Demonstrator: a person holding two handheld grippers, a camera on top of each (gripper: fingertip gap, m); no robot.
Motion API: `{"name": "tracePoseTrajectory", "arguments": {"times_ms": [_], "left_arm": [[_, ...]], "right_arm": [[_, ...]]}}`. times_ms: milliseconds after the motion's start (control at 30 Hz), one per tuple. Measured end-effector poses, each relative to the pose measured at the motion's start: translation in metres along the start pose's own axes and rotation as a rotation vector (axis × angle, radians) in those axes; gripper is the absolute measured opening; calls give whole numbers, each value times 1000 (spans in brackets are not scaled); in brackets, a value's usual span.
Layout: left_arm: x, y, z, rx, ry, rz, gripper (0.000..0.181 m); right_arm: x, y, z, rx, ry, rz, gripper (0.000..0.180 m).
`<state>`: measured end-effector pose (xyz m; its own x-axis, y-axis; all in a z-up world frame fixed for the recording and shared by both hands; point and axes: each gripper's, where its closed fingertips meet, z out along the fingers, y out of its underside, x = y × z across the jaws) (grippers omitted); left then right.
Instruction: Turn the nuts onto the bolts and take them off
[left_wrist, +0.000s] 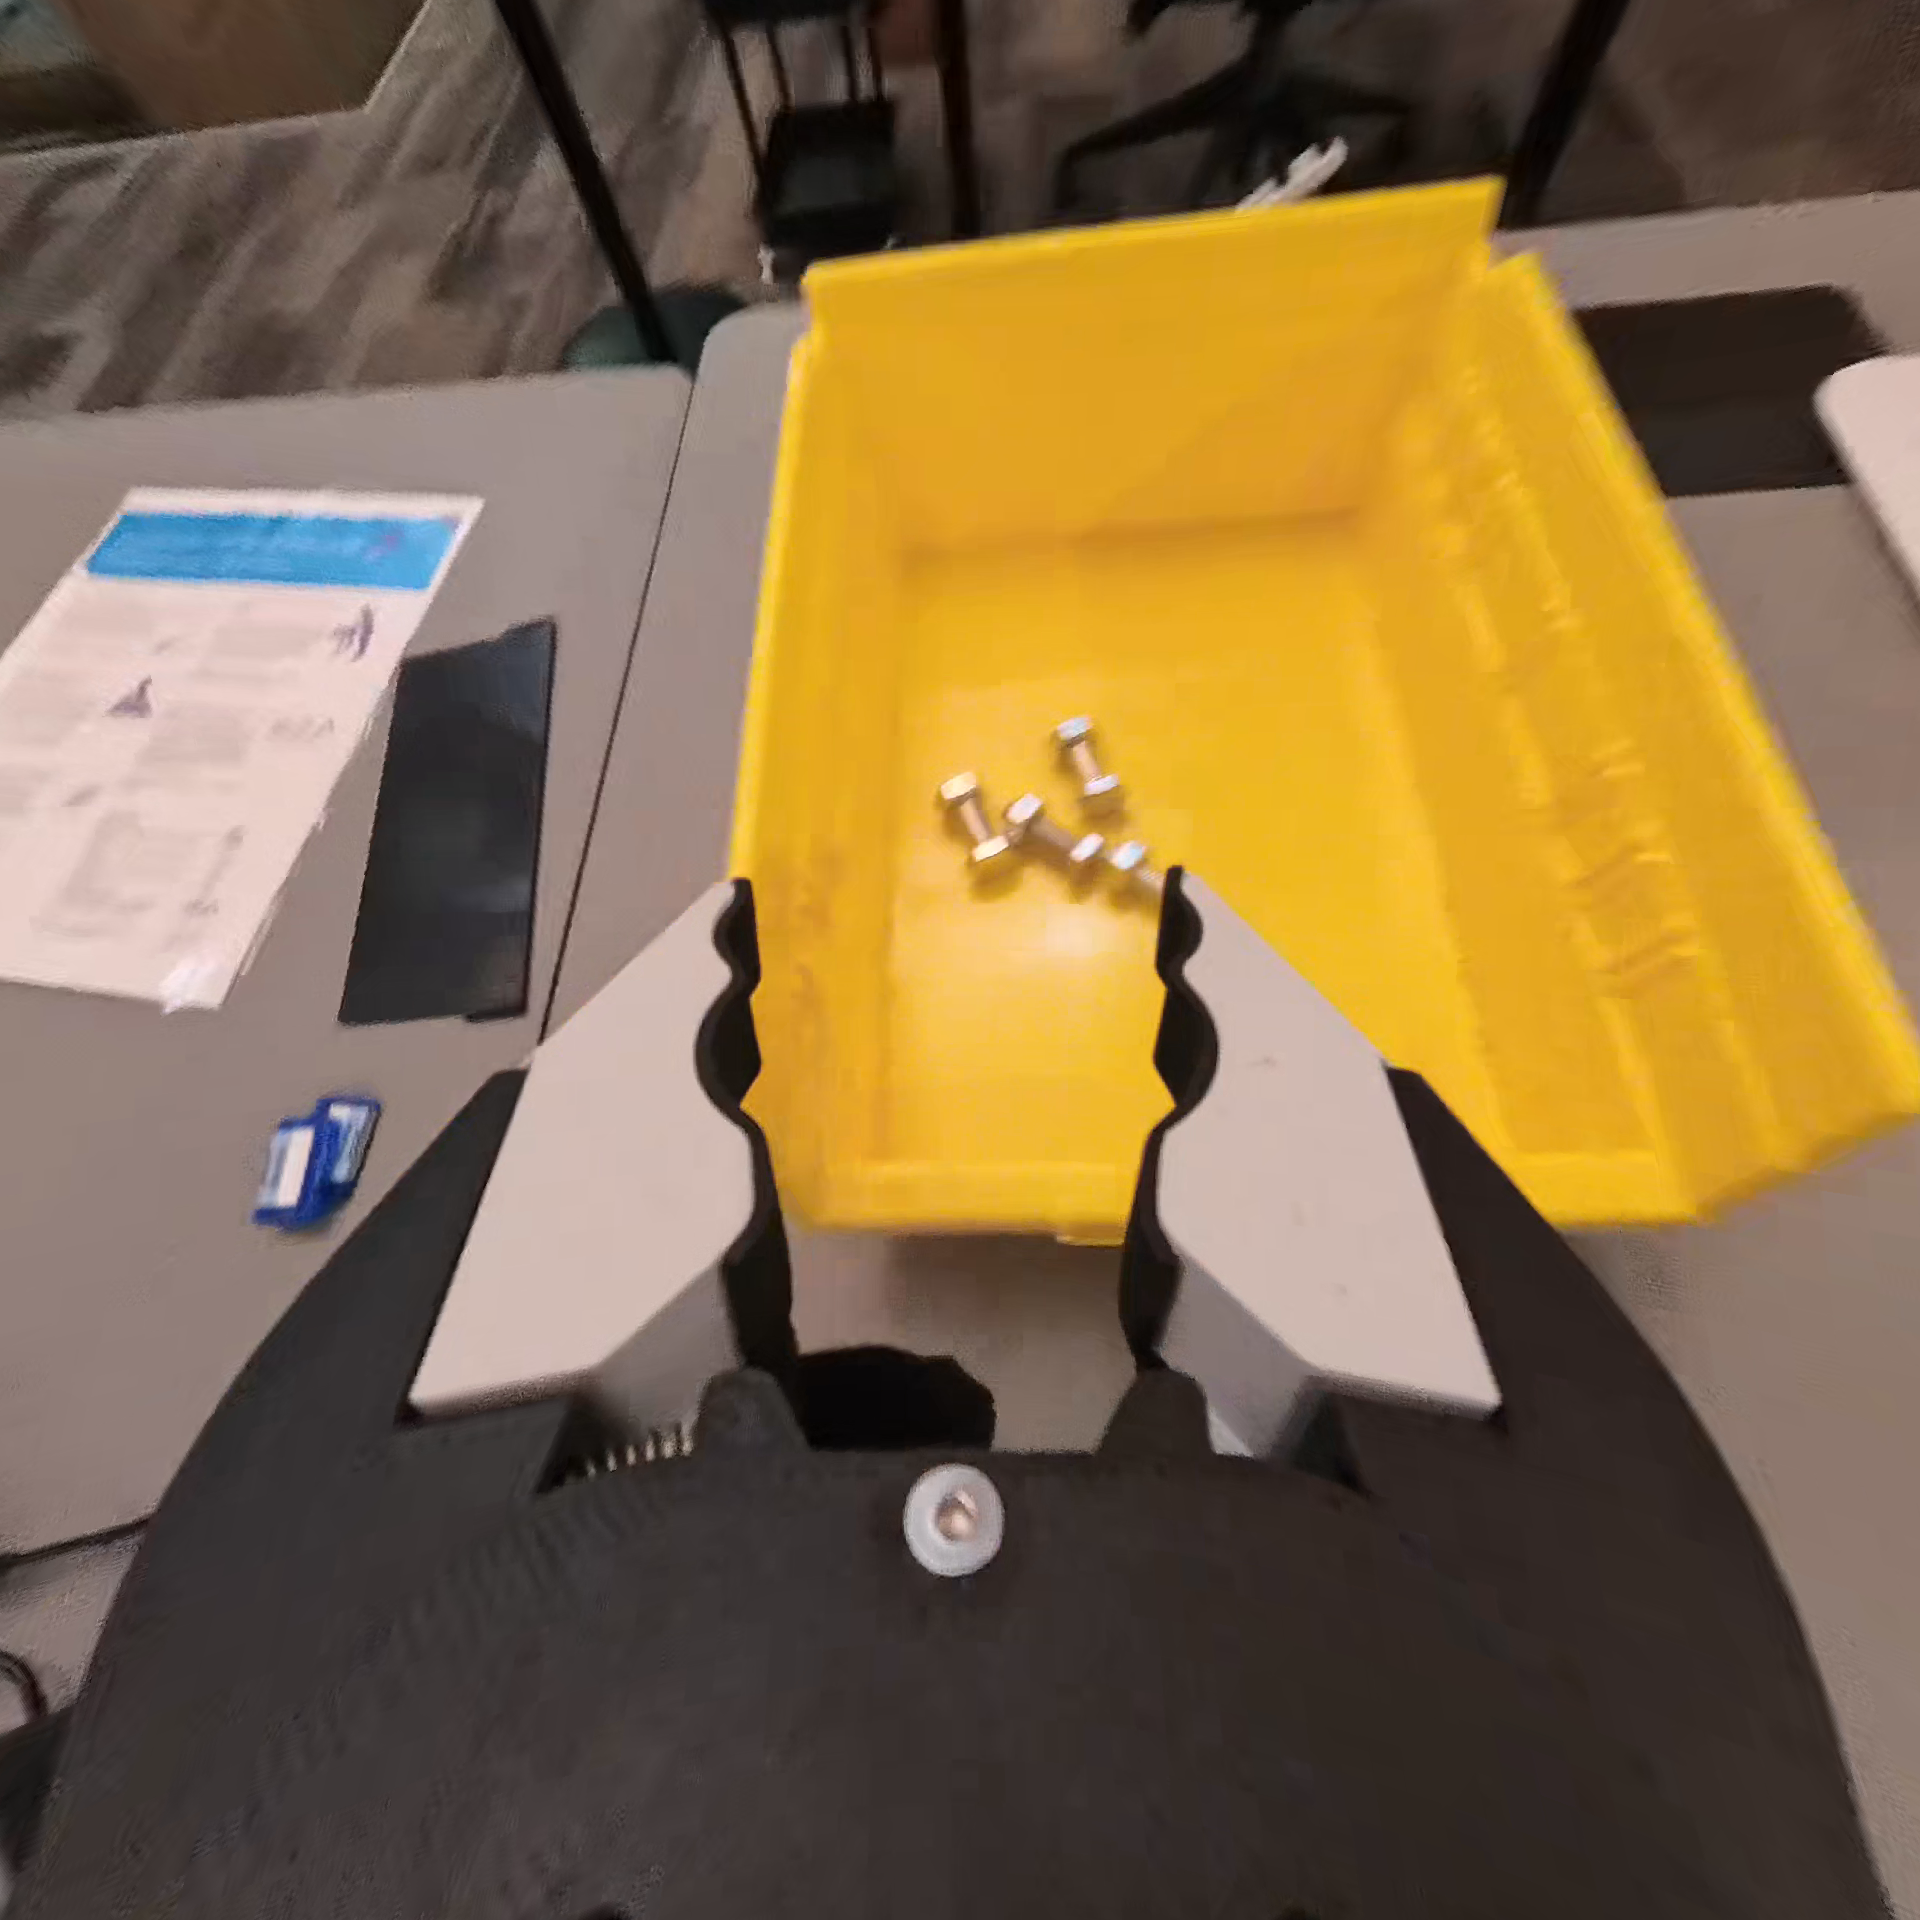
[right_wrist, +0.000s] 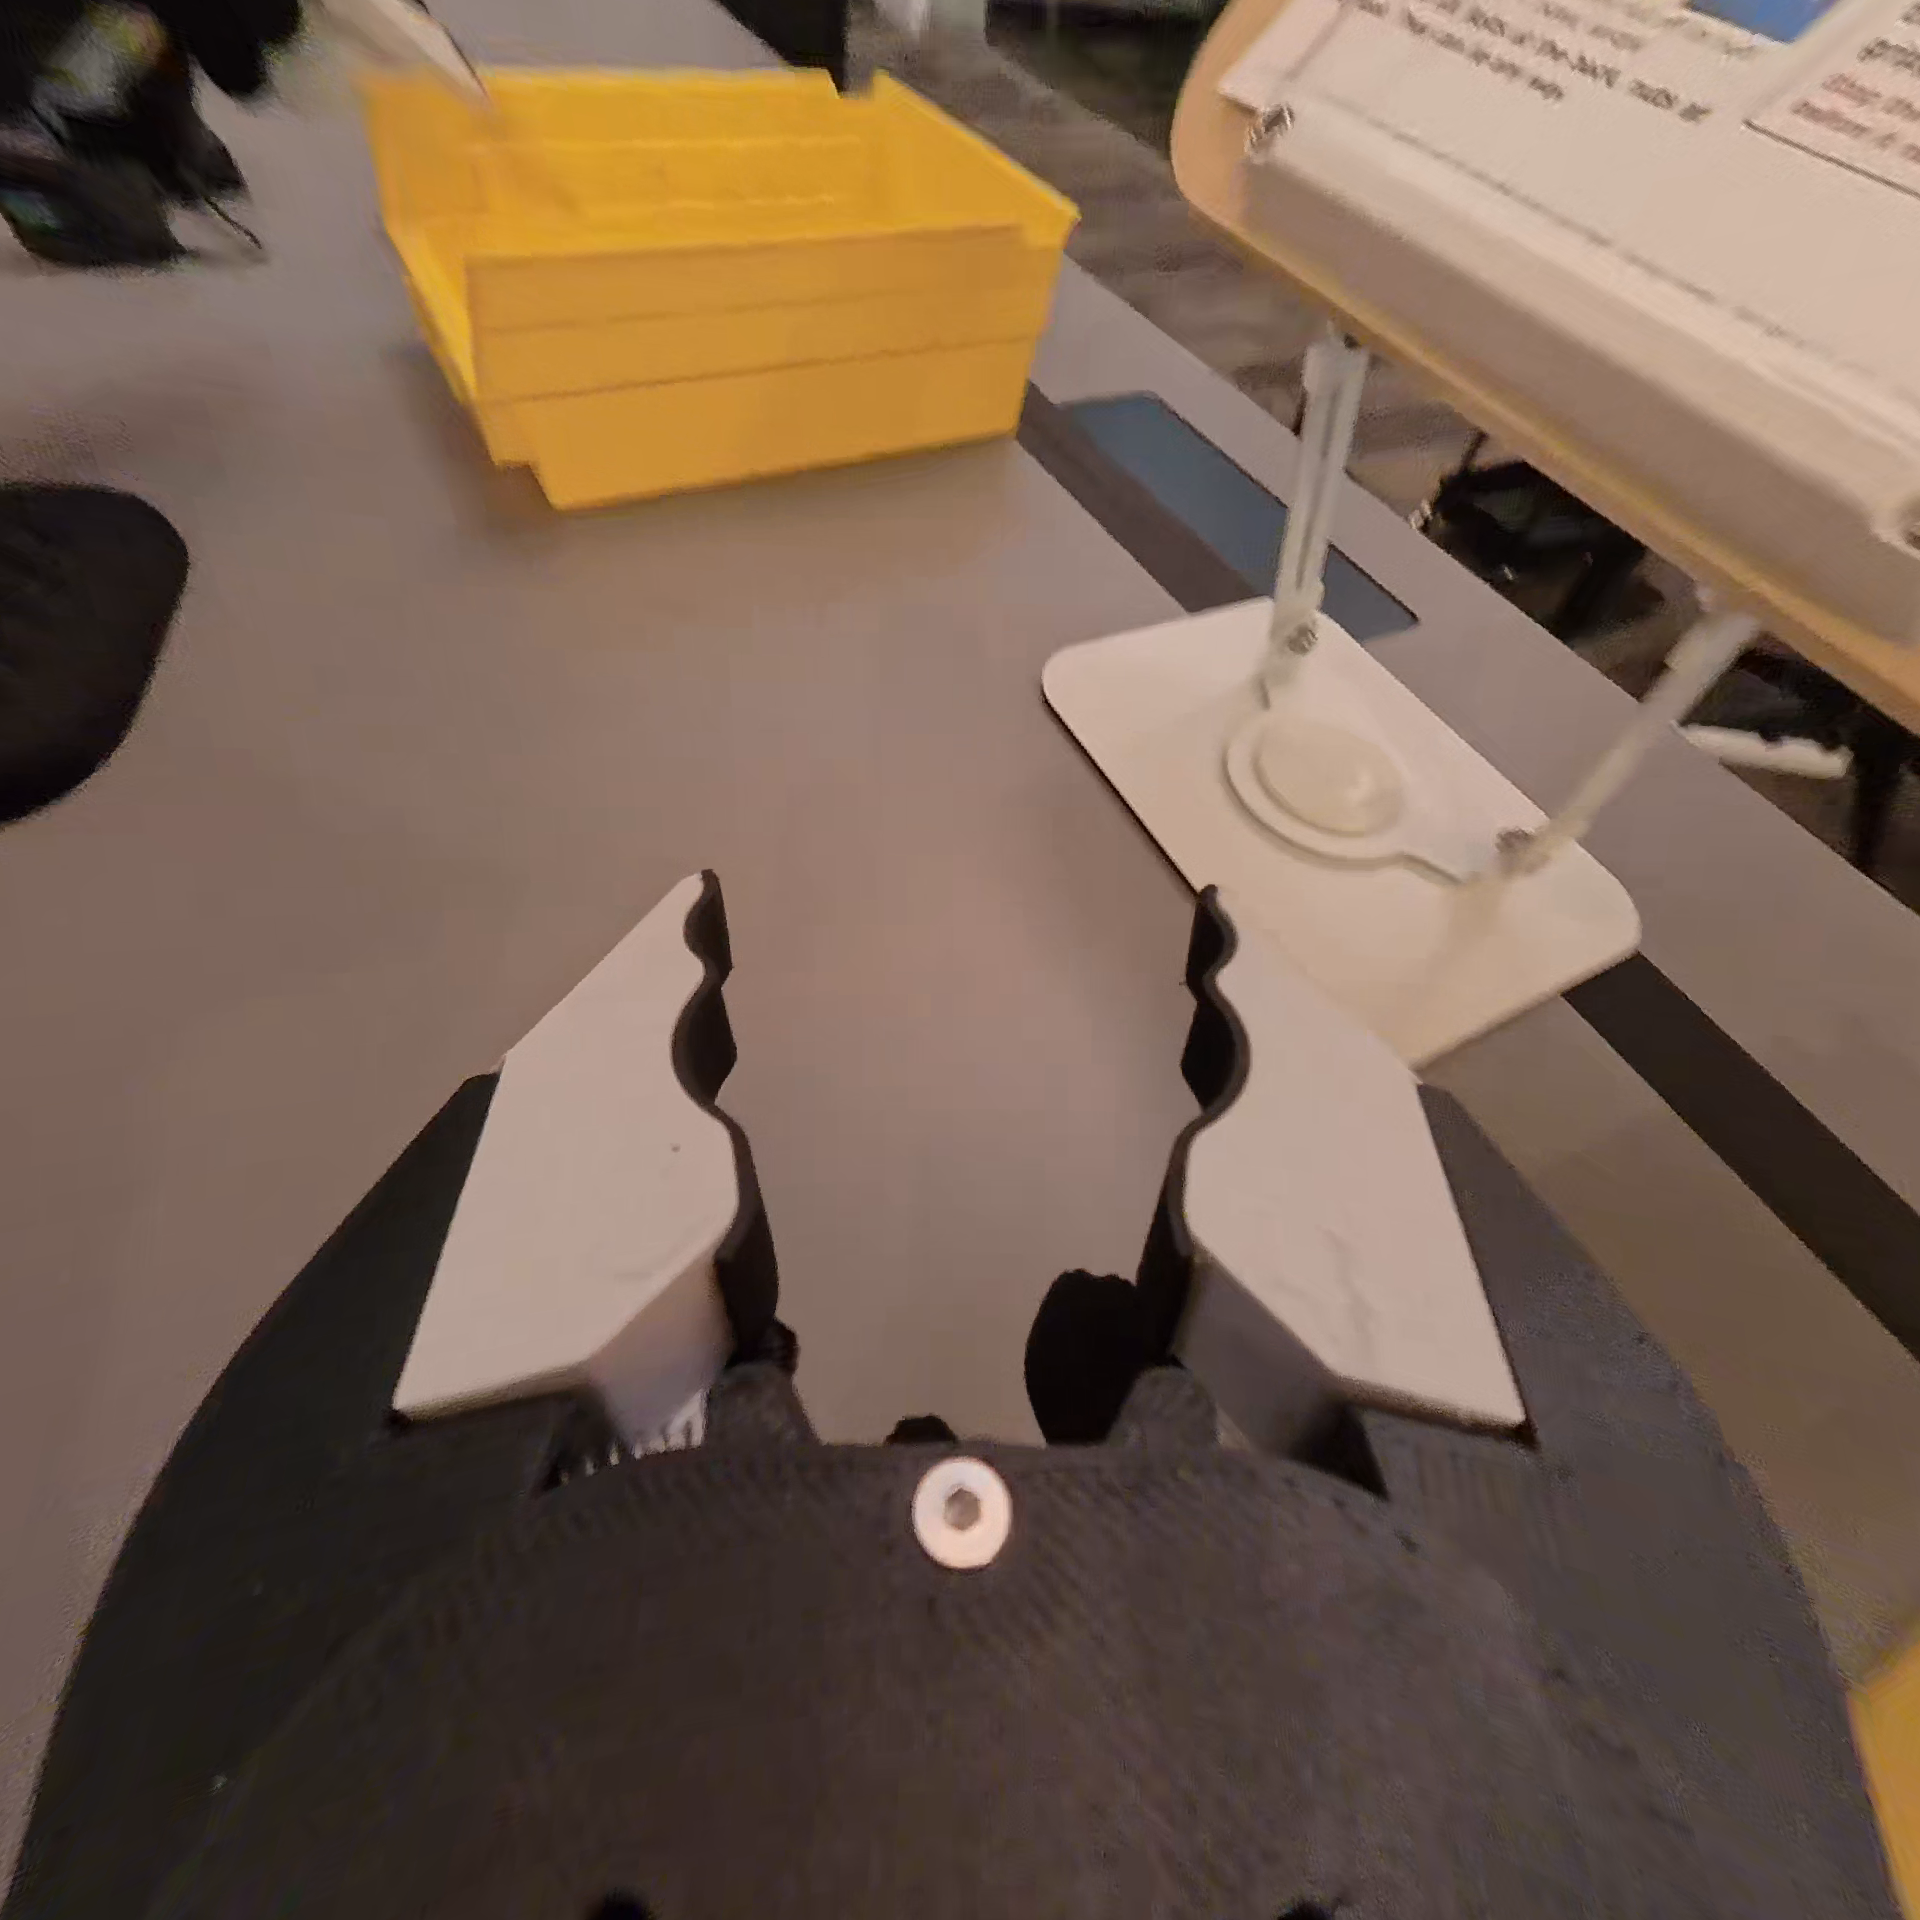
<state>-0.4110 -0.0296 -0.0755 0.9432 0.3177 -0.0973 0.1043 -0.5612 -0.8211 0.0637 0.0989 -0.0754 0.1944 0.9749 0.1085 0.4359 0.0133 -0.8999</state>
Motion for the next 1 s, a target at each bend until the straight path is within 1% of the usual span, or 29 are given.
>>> {"name": "tracePoseTrajectory", "arguments": {"times_ms": [67, 133, 200, 267, 333, 433, 500, 600, 733, 800, 833, 867, 933, 967, 1000], "left_arm": [[-15, 17, 12, -40, -2, -51, 75], [-24, 26, 19, -58, -4, -86, 71], [-31, 30, 23, -68, -29, -49, 61], [-36, 37, 30, -88, -31, -47, 55], [-35, 40, 34, -84, 9, -91, 58], [-45, 34, 23, -36, -39, -114, 67], [-42, 26, 10, -2, -30, -119, 70], [-35, 9, -9, 36, -49, -29, 69], [-7, -21, -15, 74, 18, 18, 67], [14, -32, -7, 58, 68, 72, 60], [24, -34, 0, 33, 87, 108, 54], [33, -33, 10, -12, 98, 143, 48], [49, -21, 34, -155, 132, 183, 44], [53, -18, 46, -198, 134, 181, 39], [55, -17, 57, -225, 128, 188, 34]], "right_arm": [[-3, -1, 15, 85, -56, 43, 83], [-8, 4, 26, 122, -95, 74, 82], [-10, 13, 36, 116, -108, 79, 82], [-14, 12, 40, 173, -167, 167, 81], [-16, 9, 42, 223, -204, 265, 85], [-19, -2, 42, 284, -227, 324, 86], [-19, -7, 41, 265, -201, 275, 88], [-21, -29, 28, 268, -218, 220, 87], [-10, -34, 26, 158, -231, 64, 87], [-5, -34, 28, 135, -255, 17, 87], [-2, -35, 29, 154, -255, 12, 86], [1, -37, 31, 187, -250, 25, 86], [1, -39, 35, 274, -252, 82, 83], [-4, -36, 38, 287, -268, 105, 84], [-13, -32, 41, 262, -299, 101, 83]]}}
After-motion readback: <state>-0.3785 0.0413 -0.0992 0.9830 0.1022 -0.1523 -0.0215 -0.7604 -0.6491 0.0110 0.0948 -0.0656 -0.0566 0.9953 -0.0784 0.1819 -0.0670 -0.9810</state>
